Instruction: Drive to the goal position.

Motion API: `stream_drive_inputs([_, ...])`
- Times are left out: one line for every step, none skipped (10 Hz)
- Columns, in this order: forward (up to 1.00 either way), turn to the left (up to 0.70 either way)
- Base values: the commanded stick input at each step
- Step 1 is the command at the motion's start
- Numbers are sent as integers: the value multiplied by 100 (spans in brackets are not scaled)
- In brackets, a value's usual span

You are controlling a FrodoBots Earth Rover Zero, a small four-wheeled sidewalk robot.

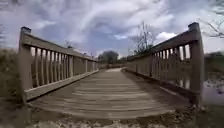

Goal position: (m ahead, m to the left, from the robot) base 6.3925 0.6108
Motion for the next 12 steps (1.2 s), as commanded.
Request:
stream_drive_inputs([50,0])
stream_drive_inputs([50,0])
stream_drive_inputs([50,0])
stream_drive_inputs([50,0])
stream_drive_inputs([50,0])
stream_drive_inputs([50,0])
stream_drive_inputs([50,0])
stream_drive_inputs([50,0])
stream_drive_inputs([50,0])
stream_drive_inputs([26,0])
stream_drive_inputs([2,0])
stream_drive_inputs([0,0])
